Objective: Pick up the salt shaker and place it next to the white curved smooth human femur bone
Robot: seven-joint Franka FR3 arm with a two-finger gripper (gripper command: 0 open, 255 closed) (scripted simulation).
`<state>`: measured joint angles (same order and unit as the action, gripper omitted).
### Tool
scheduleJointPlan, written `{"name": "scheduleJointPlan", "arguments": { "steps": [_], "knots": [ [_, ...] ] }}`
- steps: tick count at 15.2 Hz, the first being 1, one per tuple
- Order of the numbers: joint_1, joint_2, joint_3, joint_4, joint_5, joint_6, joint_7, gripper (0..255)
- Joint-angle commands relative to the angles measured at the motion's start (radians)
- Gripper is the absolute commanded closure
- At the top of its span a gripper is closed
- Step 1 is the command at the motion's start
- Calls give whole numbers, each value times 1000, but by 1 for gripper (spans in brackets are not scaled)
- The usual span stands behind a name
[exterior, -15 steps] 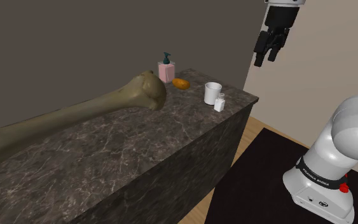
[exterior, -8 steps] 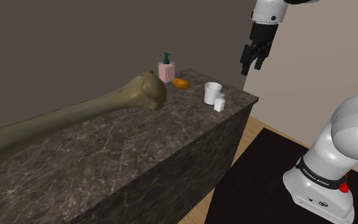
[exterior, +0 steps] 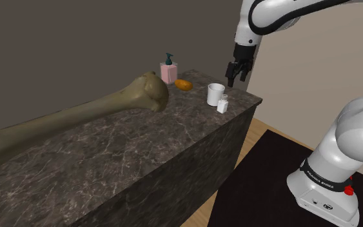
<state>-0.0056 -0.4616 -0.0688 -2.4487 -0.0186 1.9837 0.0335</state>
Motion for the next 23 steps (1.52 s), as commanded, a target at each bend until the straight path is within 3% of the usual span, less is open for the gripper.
{"name": "scheduleJointPlan", "arguments": {
  "steps": [1,5,12,20,21,23],
  "knots": [
    [-2,70,-11,2,-2,69,-15,0],
    [-4,200,-28,34,3,164,-41,0],
    [-3,250,-30,-18,7,266,-45,0],
    [-3,255,-30,-22,7,275,-45,0],
    [-3,255,-30,-22,7,275,-45,255],
    [-3,255,-30,-22,7,274,-45,255]
  ]
}}
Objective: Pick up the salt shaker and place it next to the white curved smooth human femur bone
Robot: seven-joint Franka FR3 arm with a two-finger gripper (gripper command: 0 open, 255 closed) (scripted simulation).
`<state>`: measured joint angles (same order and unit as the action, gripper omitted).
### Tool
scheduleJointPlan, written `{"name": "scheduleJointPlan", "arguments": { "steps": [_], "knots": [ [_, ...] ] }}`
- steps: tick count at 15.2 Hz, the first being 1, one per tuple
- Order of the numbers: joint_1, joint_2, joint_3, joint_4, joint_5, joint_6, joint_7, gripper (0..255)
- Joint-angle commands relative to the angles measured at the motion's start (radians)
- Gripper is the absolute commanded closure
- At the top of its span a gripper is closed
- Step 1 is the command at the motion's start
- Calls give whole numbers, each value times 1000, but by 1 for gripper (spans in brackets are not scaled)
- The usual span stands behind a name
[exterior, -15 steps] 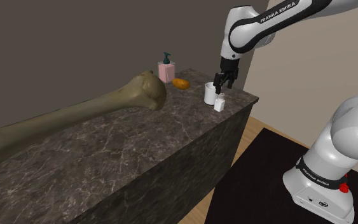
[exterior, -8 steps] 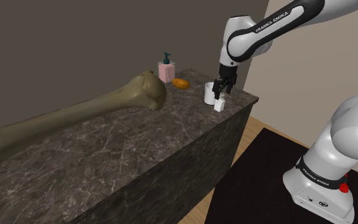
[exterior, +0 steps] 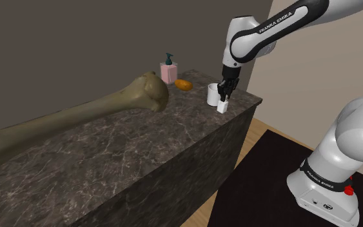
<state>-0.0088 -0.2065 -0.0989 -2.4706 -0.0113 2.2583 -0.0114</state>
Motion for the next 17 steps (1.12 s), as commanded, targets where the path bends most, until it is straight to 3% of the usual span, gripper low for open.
{"name": "scheduleJointPlan", "arguments": {
  "steps": [1,7,17],
  "knots": [
    [0,0,0,0,0,0,0,255],
    [0,0,0,0,0,0,0,255],
    [-1,-70,4,76,-5,-146,6,255]
  ]
}}
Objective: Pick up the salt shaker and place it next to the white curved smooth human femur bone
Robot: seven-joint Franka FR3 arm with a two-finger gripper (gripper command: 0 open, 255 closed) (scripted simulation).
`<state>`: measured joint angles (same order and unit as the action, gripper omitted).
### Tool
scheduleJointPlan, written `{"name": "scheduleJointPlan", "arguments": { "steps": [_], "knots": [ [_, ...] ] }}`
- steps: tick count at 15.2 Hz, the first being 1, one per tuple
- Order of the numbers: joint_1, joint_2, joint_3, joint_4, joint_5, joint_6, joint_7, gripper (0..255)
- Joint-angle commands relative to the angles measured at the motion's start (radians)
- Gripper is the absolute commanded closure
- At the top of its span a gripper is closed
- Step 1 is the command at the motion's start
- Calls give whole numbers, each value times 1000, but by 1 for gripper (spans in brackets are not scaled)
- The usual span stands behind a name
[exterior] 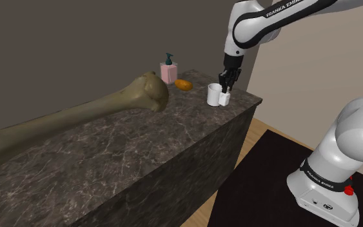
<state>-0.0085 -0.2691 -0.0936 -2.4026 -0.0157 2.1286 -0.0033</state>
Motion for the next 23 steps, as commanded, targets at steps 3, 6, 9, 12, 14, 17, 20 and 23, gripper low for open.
{"name": "scheduleJointPlan", "arguments": {
  "steps": [3,6,9,12,14,17,20,23],
  "knots": [
    [-1,-24,0,35,-2,-59,-1,255],
    [-1,-37,1,63,-2,-101,0,255],
    [-1,-49,2,94,-3,-143,1,255],
    [-1,-58,3,126,-3,-185,2,255],
    [-1,-64,4,148,-3,-212,2,255],
    [-1,-69,5,183,-3,-253,3,255],
    [-1,-73,5,220,-3,-294,3,255],
    [0,-75,6,259,-3,-335,4,255]
  ]
}}
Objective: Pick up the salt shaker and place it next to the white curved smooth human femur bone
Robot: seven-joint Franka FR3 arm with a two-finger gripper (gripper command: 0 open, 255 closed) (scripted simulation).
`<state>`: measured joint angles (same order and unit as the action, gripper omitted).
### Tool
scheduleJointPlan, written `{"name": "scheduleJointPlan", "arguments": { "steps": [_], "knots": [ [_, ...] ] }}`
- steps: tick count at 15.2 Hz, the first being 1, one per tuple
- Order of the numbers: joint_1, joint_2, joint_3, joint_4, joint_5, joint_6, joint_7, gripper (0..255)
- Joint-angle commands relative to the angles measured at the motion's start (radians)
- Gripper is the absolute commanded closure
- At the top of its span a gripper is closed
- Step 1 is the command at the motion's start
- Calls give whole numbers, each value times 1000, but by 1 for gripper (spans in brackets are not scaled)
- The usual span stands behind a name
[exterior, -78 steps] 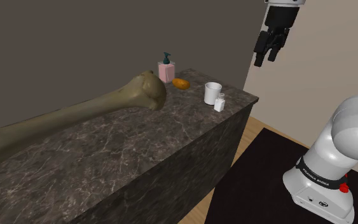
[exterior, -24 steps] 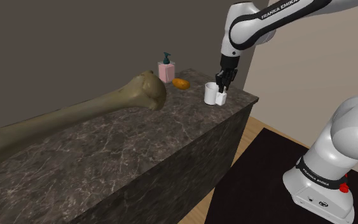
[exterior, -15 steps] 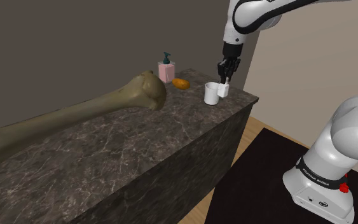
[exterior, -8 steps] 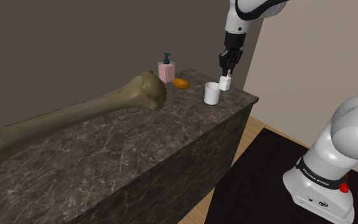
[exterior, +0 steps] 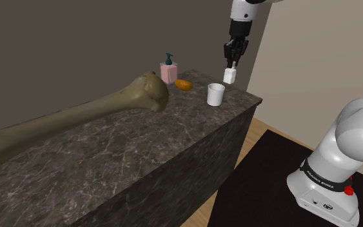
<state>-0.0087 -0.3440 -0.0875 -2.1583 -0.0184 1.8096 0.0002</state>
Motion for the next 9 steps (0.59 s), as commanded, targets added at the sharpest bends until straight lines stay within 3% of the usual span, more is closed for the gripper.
{"name": "scheduleJointPlan", "arguments": {
  "steps": [1,9],
  "knots": [
    [0,-1,0,28,0,-29,0,255],
    [1,6,2,141,2,-136,0,255]
  ]
}}
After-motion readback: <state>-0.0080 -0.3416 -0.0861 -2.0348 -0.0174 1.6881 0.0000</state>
